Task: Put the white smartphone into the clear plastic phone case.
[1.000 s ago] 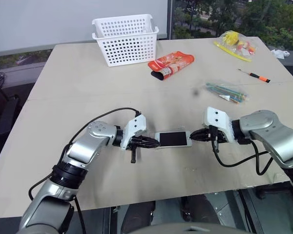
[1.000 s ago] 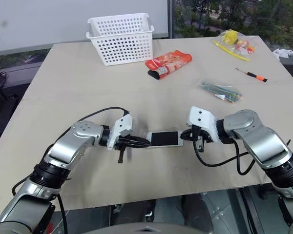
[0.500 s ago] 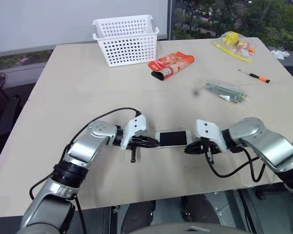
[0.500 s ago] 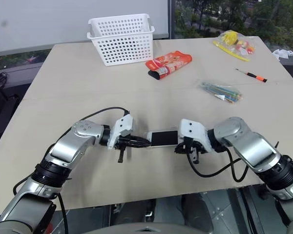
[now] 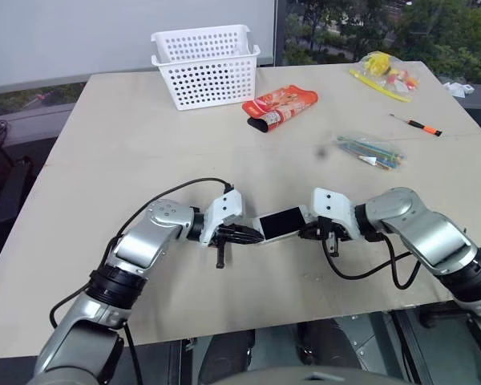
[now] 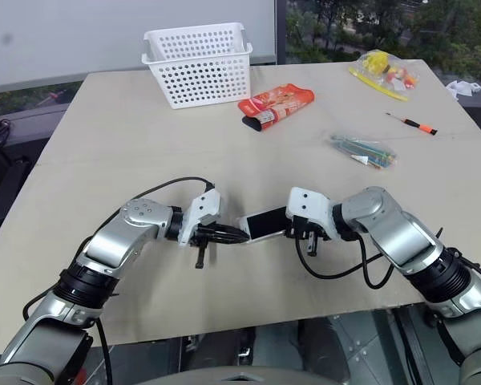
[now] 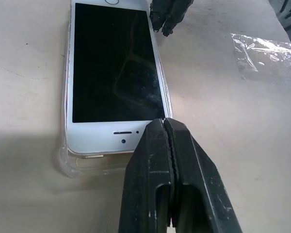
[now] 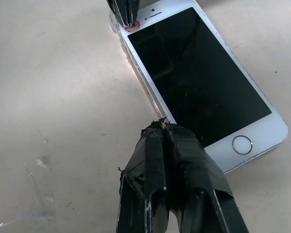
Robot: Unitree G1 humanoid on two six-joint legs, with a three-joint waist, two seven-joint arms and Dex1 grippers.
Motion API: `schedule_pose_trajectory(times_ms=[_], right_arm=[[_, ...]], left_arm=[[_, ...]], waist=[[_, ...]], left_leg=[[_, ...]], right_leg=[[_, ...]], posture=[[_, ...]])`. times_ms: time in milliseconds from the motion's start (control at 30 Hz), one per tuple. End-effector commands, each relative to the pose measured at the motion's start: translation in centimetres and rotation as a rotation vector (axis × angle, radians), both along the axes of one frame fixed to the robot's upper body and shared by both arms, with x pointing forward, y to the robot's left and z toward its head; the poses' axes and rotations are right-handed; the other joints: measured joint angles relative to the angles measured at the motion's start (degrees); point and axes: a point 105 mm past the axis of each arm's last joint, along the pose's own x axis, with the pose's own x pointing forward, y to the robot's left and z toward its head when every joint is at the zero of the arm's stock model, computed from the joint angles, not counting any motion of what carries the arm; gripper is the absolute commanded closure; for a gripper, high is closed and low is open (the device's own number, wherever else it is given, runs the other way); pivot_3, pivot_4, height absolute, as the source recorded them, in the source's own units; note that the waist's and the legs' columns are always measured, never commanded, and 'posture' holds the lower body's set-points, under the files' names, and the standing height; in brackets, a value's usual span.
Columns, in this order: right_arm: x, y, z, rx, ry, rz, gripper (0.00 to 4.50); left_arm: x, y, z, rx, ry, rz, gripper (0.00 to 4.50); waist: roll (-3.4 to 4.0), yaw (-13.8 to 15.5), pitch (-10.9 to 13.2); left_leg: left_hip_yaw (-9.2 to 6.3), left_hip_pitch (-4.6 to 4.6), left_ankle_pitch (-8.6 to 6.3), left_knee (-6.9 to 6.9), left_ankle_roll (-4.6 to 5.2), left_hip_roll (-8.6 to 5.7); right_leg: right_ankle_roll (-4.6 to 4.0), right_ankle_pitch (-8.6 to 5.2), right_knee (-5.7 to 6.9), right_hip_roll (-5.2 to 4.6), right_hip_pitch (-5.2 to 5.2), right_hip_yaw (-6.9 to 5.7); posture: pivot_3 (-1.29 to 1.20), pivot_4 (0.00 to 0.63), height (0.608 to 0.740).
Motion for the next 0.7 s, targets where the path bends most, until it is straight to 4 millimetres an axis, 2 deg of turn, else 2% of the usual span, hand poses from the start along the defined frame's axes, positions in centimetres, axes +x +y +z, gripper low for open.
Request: schedule_pose_trajectory(times_ms=[33,133,233,300,367,467,600,633,700], right_arm=[[0.2,-0.2,2.2,0.047,-0.036,-0.007,4.45],[0.2,-0.1,3.5,0.104,-0.034,-0.01,4.45],[1.7,0.6,4.7,0.203,-0.088,-0.071,4.45],[2.3,1.0,4.6,0.229,-0.101,-0.091,4.45],[2.2,1.7,3.9,0.269,-0.066,-0.095,4.45],[2.3,2.1,1.7,0.236,-0.042,-0.107,4.45],[2.4,0.2,-1.8,0.071,-0.032,-0.125,4.45],[2.4,-0.1,-2.0,0.059,-0.034,-0.125,4.45],[2.6,0.1,-1.2,0.109,-0.048,-0.129,4.45]], left_arm=[[-0.2,0.6,-1.5,0.052,0.046,0.023,4.5],[-0.1,0.8,-1.5,0.054,0.042,0.028,4.5],[0.3,0.9,-1.2,0.046,0.023,0.037,4.5],[0.5,0.7,-0.5,0.016,0.013,0.042,4.5],[0.7,0.6,0.3,-0.01,-0.001,0.045,4.5],[0.9,0.8,0.7,-0.003,-0.013,0.045,4.5],[0.8,0.8,0.6,0.001,-0.01,0.042,4.5],[0.8,0.8,0.6,0.002,-0.012,0.042,4.5],[0.9,0.8,1.0,-0.011,-0.021,0.049,4.5]], waist=[[0.0,0.0,0.0],[0.0,0.0,0.0],[0.0,0.0,0.0],[0.01,0.0,0.0],[-0.01,0.0,0.0],[0.0,0.0,0.0],[0.01,0.0,0.0],[0.0,0.0,0.0],[0.0,0.0,0.0]], left_leg=[[0.0,0.0,0.0,0.0,0.0,0.0],[-0.01,-0.01,0.0,0.0,0.0,0.0],[-0.02,0.0,0.0,-0.01,0.0,0.0],[-0.03,0.01,0.0,-0.02,0.0,0.01],[-0.04,0.01,0.0,-0.01,0.0,0.01],[-0.04,-0.02,0.0,0.0,0.0,0.0],[0.01,-0.07,0.0,-0.01,0.0,-0.02],[0.02,-0.05,0.0,-0.02,0.0,-0.02],[-0.01,-0.04,0.0,-0.02,0.0,-0.02]], right_leg=[[0.0,0.0,0.0,0.0,0.0,0.0],[0.0,0.0,0.0,0.0,0.0,0.0],[0.0,0.0,0.0,0.0,-0.01,-0.01],[0.0,0.0,0.01,0.02,0.0,-0.01],[0.0,0.0,0.06,0.02,-0.01,-0.02],[0.08,0.05,0.06,0.01,-0.02,-0.02],[0.13,0.08,0.05,0.01,-0.07,0.01],[0.13,0.08,0.04,0.01,-0.07,0.02],[0.13,0.08,0.05,0.01,-0.06,0.0]], posture=[[0.0,0.15,0.74],[0.0,0.15,0.74],[0.0,0.15,0.74],[0.0,0.15,0.74],[0.0,0.15,0.74],[0.0,0.15,0.74],[0.0,0.15,0.74],[0.0,0.15,0.74],[0.0,0.15,0.74]])
